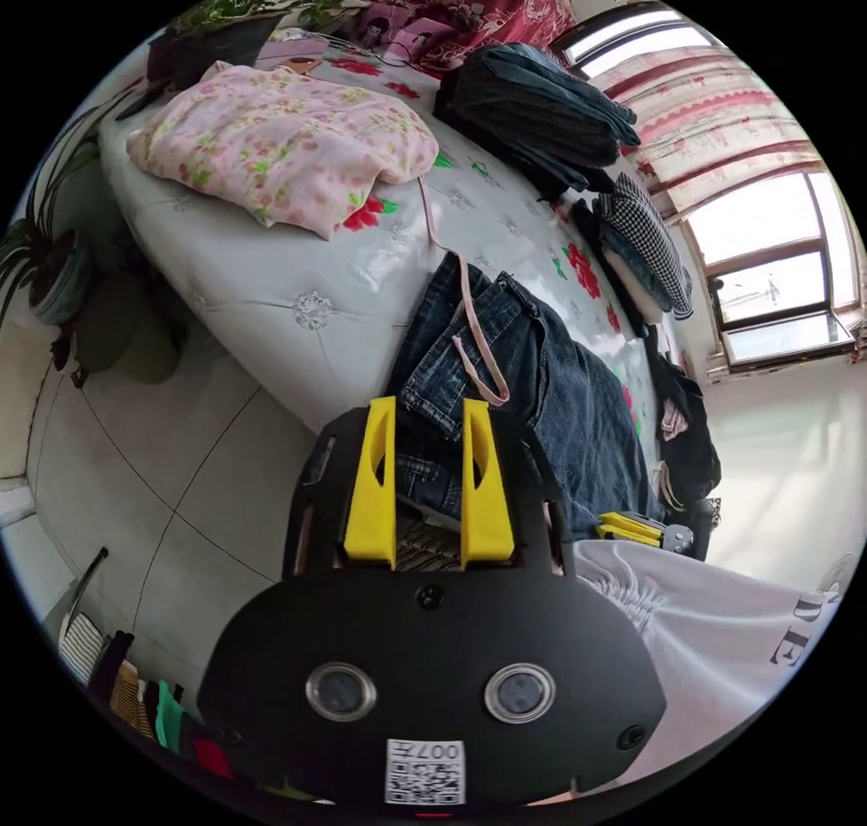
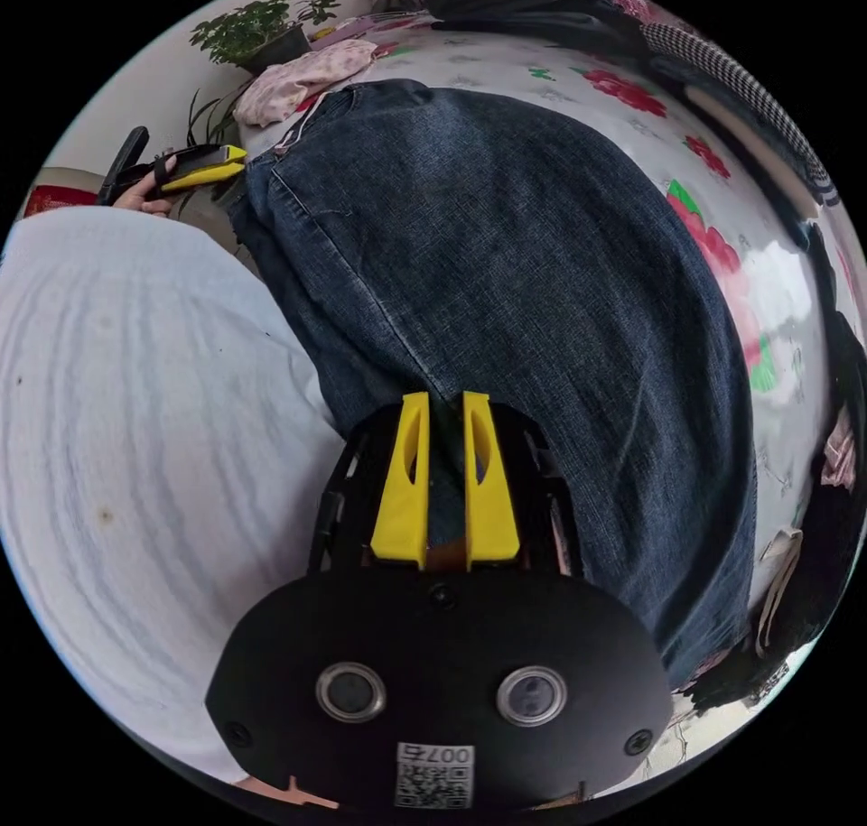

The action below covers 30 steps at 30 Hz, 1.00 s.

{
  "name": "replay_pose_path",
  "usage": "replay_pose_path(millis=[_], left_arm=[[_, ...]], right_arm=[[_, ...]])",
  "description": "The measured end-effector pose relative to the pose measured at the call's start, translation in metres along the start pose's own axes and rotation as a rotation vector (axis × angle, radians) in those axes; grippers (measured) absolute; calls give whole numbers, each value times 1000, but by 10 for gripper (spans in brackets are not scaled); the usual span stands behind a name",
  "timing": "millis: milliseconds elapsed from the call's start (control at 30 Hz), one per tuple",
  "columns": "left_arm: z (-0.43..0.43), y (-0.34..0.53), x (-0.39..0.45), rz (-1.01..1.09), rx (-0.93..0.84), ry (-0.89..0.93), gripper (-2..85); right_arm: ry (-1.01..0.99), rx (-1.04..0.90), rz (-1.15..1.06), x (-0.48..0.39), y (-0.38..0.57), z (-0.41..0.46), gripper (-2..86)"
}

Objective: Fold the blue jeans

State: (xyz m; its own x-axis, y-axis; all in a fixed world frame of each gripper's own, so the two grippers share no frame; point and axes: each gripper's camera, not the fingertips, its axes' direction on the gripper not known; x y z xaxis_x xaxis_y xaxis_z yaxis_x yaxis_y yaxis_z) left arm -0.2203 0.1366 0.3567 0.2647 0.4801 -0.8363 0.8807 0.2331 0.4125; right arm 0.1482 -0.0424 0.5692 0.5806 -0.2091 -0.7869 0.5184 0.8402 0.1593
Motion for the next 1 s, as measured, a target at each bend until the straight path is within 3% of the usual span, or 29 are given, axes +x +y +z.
replay_pose_path(millis=[133, 267, 333, 433, 500, 600, 733, 1000], left_arm=[[27, -14, 21, 51, -83, -125, 95], [37, -22, 71, 279, -167, -233, 32], [21, -17, 87, 330, -134, -220, 21], [-49, 7, 101, 393, 50, -46, 14], [-74, 36, 97, 440, 78, -93, 13], [-23, 62, 56, 359, -65, -184, 18], [49, 72, 16, 177, -186, -145, 31], [16, 80, 29, 253, -68, -214, 64]], right_arm=[[-63, 4, 56, -10, -18, 8, 5], [-113, 90, 108, -12, -19, -16, -1], [-127, 120, 122, -15, -16, -29, -1], [-111, 150, 109, -34, -8, -52, -1], [-78, 139, 67, -53, -3, -54, -1], [-144, 68, 18, -72, 1, -9, 3], [-261, -81, 100, -72, -7, 74, 23], [-258, 223, 113, 3, -46, -27, 64]])
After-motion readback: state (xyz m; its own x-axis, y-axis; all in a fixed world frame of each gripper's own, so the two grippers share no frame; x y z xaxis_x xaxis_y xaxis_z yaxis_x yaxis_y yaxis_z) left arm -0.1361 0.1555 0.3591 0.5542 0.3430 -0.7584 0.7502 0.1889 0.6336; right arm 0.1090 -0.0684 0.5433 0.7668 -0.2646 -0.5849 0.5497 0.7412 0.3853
